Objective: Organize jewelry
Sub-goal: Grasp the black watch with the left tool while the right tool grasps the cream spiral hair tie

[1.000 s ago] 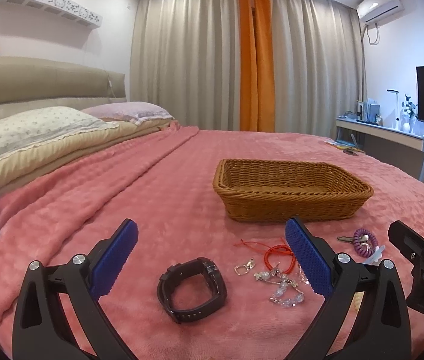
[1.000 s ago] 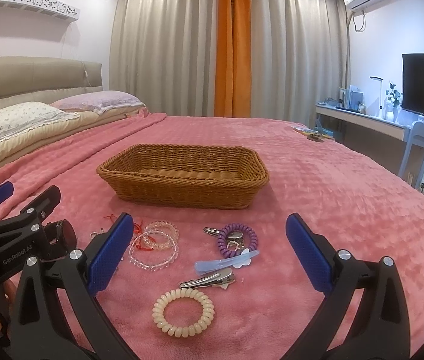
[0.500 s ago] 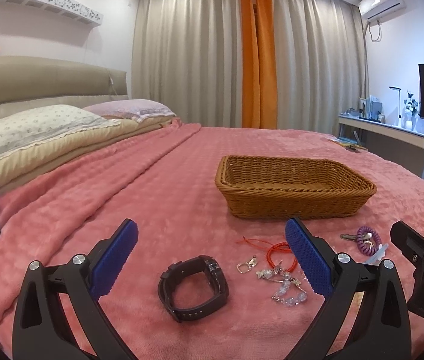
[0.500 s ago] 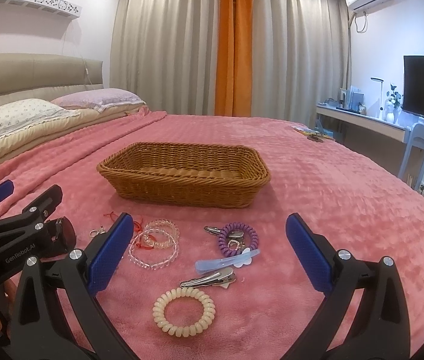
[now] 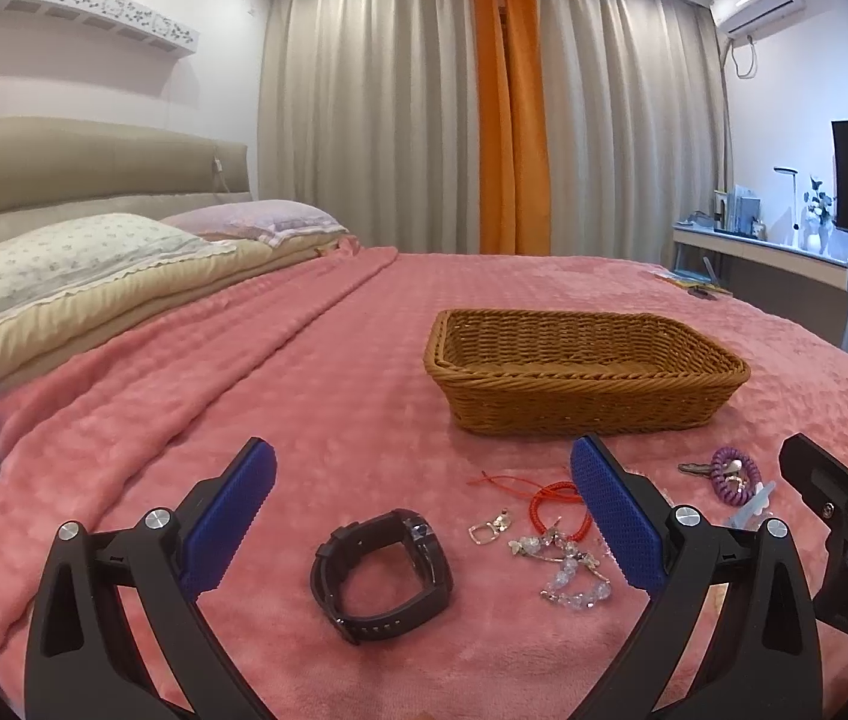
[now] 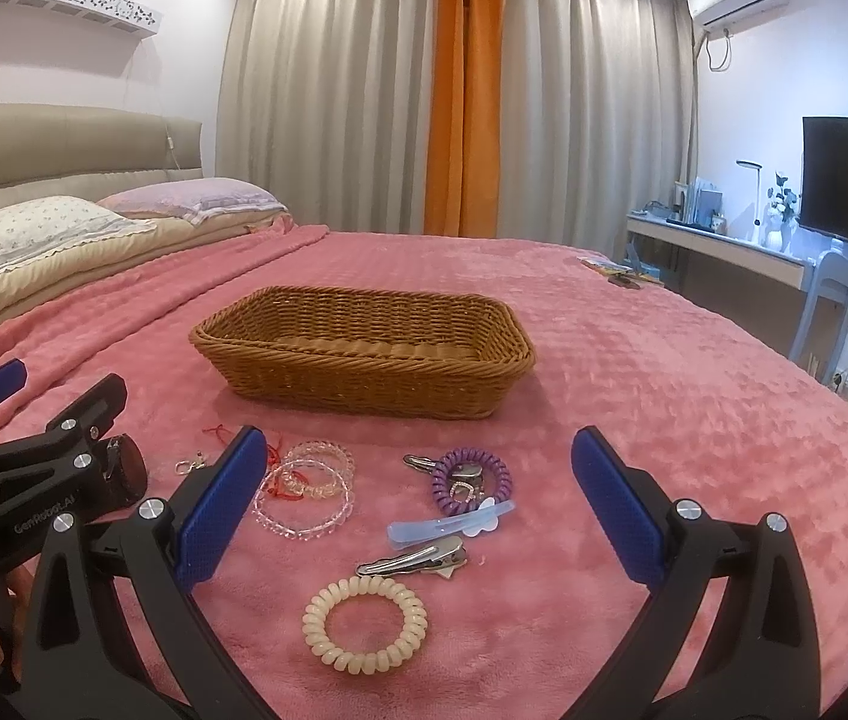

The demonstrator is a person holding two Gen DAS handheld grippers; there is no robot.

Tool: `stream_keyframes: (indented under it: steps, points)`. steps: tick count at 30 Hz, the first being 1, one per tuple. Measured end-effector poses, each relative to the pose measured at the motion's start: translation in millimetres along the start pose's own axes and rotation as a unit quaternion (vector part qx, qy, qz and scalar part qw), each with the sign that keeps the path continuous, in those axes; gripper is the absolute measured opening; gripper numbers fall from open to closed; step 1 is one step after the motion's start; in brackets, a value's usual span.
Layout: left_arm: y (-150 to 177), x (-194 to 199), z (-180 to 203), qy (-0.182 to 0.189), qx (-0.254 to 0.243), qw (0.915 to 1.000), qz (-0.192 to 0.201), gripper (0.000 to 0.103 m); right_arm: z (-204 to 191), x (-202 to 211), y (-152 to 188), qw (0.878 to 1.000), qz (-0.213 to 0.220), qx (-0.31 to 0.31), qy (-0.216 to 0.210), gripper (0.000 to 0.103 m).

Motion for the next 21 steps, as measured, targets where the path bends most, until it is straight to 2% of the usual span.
stream_keyframes:
  steps: [4,6,8,11,13,15,16,17,19,20,21]
  points:
    - [-0.3,-5.0,-3.3,0.017,0.010,0.9996,-0.020,0.096,2.2,-2.7,-1.3,1.000,-0.006,-0.004,-0.003,0.097]
    - [-4.8,-8.4,-12.5,0.042,0.030,0.9975,-0.049,0.096,6.0,-4.0,-2.3,1.000,-0.010,-0.009,-0.005,0.096]
    - [-15.3,-10.6,-29.4,0.059,0.047,0.9943,-0.075,0.095,12.1,-6.4,-3.9,1.000,-0.020,-0.019,-0.011,0.094]
    - [-35.2,-17.5,-58.8,0.059,0.062,0.9910,-0.103,0.089,24.9,-11.8,-4.2,0.998,-0.042,-0.040,-0.031,0.085]
    - [-45.9,-25.0,-87.5,0.083,0.102,0.9822,-0.135,0.089,34.3,-19.0,-3.1,0.995,-0.065,-0.055,-0.046,0.076]
    - [-47.5,-30.0,-106.8,0.100,0.133,0.9752,-0.146,0.089,38.4,-26.7,-0.5,0.992,-0.093,-0.059,-0.058,0.071]
    - [-45.3,-35.3,-112.5,0.103,0.142,0.9710,-0.162,0.087,38.8,-30.6,2.3,0.990,-0.112,-0.058,-0.066,0.067]
    - [-41.5,-42.4,-113.7,0.105,0.143,0.9670,-0.183,0.077,36.6,-33.0,5.2,0.988,-0.127,-0.056,-0.072,0.062]
    - [-29.4,-56.2,-108.7,0.104,0.138,0.9582,-0.228,0.066,30.2,-33.6,15.1,0.982,-0.158,-0.048,-0.088,0.053]
    - [-25.3,-60.6,-107.1,0.105,0.136,0.9547,-0.243,0.056,27.9,-31.3,20.3,0.981,-0.165,-0.048,-0.090,0.051]
    - [-17.0,-65.1,-101.3,0.112,0.132,0.9486,-0.265,0.051,25.8,-27.5,26.6,0.980,-0.170,-0.050,-0.093,0.048]
Point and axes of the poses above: each gripper's, at about its wrist camera, not at the fingertips, and x roughly against the way its jaws point, z to its right, y to its underside, the point moved 1 cm from there along -x, roughly the way its jaws point, and after that the axes turned 11 degrees about x, right-handed, at the moved point
